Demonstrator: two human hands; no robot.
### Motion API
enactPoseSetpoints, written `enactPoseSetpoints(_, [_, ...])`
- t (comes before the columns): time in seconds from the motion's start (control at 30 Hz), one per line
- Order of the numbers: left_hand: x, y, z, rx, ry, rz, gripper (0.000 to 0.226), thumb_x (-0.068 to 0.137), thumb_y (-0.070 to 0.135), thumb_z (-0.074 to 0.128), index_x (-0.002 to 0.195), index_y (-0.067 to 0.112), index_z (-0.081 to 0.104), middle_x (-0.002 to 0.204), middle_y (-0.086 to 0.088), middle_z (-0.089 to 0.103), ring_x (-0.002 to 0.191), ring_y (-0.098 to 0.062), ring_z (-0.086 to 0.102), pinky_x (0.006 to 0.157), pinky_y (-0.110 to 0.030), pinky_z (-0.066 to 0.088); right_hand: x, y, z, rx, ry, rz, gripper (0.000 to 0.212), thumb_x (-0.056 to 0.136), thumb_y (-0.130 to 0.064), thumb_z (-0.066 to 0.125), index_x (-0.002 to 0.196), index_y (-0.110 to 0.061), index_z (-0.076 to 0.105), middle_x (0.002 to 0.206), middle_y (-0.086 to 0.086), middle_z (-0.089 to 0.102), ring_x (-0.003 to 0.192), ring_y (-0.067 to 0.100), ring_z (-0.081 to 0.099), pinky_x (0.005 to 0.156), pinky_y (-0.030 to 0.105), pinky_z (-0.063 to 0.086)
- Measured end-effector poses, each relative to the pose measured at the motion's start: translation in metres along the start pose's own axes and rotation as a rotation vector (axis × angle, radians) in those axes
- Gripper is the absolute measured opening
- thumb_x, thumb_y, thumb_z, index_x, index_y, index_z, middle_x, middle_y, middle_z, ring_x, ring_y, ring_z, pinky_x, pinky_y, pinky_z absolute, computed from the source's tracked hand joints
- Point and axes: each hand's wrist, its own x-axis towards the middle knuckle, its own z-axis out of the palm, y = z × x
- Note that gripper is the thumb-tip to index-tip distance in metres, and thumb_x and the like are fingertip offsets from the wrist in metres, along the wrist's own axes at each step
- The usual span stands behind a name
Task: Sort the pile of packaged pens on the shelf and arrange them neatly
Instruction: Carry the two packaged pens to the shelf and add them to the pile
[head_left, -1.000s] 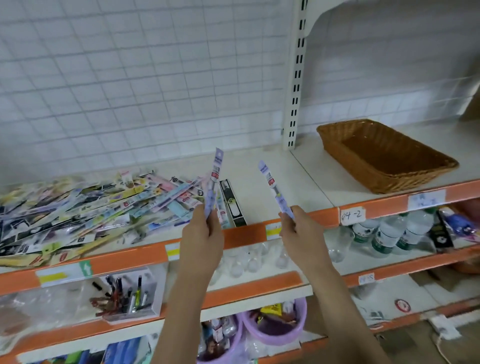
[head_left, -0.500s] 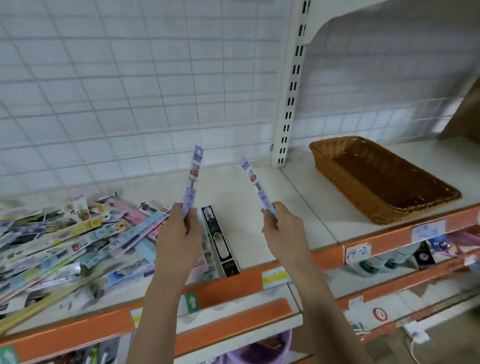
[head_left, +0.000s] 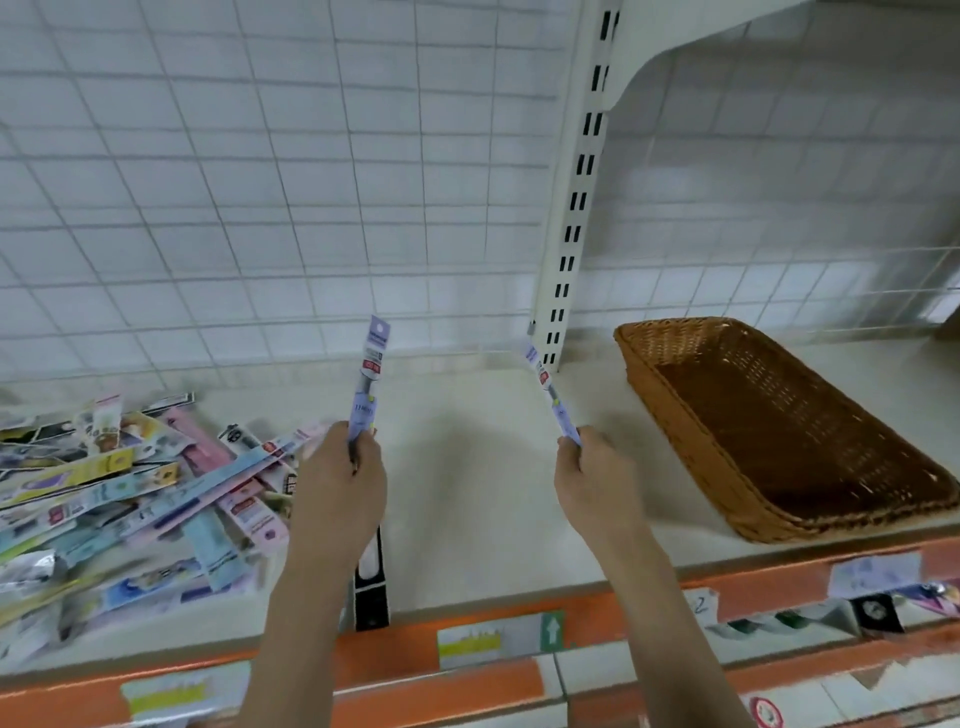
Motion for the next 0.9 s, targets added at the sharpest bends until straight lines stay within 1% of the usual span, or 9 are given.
enactPoseSetpoints(0.07, [-0.007,0.007,0.012,0.004,0.006,0.045,0.023,0.097,0.009,0.038,0.074,0.009,0.041,0.054,-0.005,0.035,0.045,-0.019,0.031,0.044,-0.027,0.023,0.008,0.018,-0.009,-0.116,-0.018,0.029,0.025,0.1,-0.017,0.036,0.098,0.0,0.053,0.094,0.015,0.054,0.086,0.032,0.055,0.064,0.03,0.036])
enactPoseSetpoints(0.13, [-0.016,0.009,0.025,-0.02,0.012,0.069,0.011,0.096,0.006,0.038,0.098,0.005,0.049,0.054,-0.004,0.036,0.044,-0.017,0.031,0.044,-0.024,0.025,0.014,0.035,-0.015,-0.144,-0.026,0.043,0.023,0.098,-0.015,0.037,0.096,0.001,0.054,0.099,0.02,0.06,0.085,0.032,0.055,0.066,0.029,0.032])
enactPoseSetpoints(0.27, [-0.034,0.005,0.044,-0.016,0.039,0.022,0.033,0.095,0.005,0.04,0.127,0.01,0.044,0.055,-0.005,0.04,0.045,-0.02,0.035,0.045,-0.029,0.028,0.021,0.053,-0.018,-0.134,0.012,-0.018,0.02,0.096,-0.013,0.042,0.1,0.001,0.055,0.095,0.02,0.063,0.083,0.031,0.06,0.064,0.027,0.034])
enactPoseSetpoints(0.4, [-0.053,0.003,0.046,0.009,0.053,0.011,0.033,0.095,0.006,0.04,0.125,0.017,0.045,0.052,-0.007,0.035,0.044,-0.02,0.03,0.044,-0.028,0.024,0.021,0.055,-0.016,-0.158,0.049,-0.132,0.02,0.096,-0.019,0.046,0.1,-0.003,0.057,0.097,0.015,0.059,0.078,0.021,0.047,0.065,0.026,0.031])
enactPoseSetpoints(0.53, [-0.056,0.005,0.047,0.054,0.079,0.01,0.03,0.095,0.005,0.041,0.122,0.015,0.051,0.048,-0.001,0.032,0.043,-0.018,0.029,0.045,-0.026,0.024,0.02,0.052,-0.02,-0.137,0.04,-0.218,0.019,0.095,-0.014,0.048,0.105,-0.005,0.062,0.103,0.012,0.058,0.092,0.023,0.055,0.08,0.027,0.041])
enactPoseSetpoints(0.67, [-0.048,0.019,0.058,0.107,0.069,0.07,0.029,0.094,0.007,0.043,0.119,0.013,0.056,0.056,-0.007,0.052,0.042,-0.013,0.038,0.044,-0.024,0.027,0.024,0.052,-0.029,-0.111,0.021,-0.299,0.016,0.094,-0.011,0.047,0.098,-0.008,0.062,0.093,0.006,0.058,0.079,0.016,0.051,0.071,0.022,0.039])
enactPoseSetpoints(0.77, [-0.047,0.033,0.079,0.166,-0.01,0.087,0.03,0.093,0.012,0.042,0.12,0.016,0.054,0.089,-0.005,0.066,0.072,-0.023,0.06,0.062,-0.031,0.046,0.028,0.062,-0.034,-0.103,0.015,-0.312,0.015,0.092,-0.007,0.049,0.093,-0.004,0.064,0.089,0.012,0.063,0.078,0.022,0.058,0.07,0.027,0.044])
enactPoseSetpoints(0.83, [-0.05,0.044,0.095,0.221,-0.078,0.085,0.033,0.093,0.015,0.041,0.125,0.018,0.051,0.116,-0.005,0.062,0.1,-0.025,0.06,0.083,-0.034,0.048,0.028,0.069,-0.038,-0.137,0.041,-0.292,0.015,0.09,-0.005,0.05,0.087,-0.005,0.064,0.085,0.011,0.061,0.08,0.024,0.059,0.074,0.033,0.048])
enactPoseSetpoints(0.9, [-0.053,0.056,0.109,0.287,-0.171,0.11,0.037,0.094,0.019,0.04,0.131,0.02,0.046,0.122,-0.006,0.057,0.109,-0.025,0.057,0.09,-0.034,0.046,0.027,0.074,-0.04,-0.175,0.059,-0.31,0.015,0.089,-0.007,0.049,0.086,-0.008,0.064,0.084,0.009,0.06,0.083,0.025,0.059,0.08,0.042,0.049])
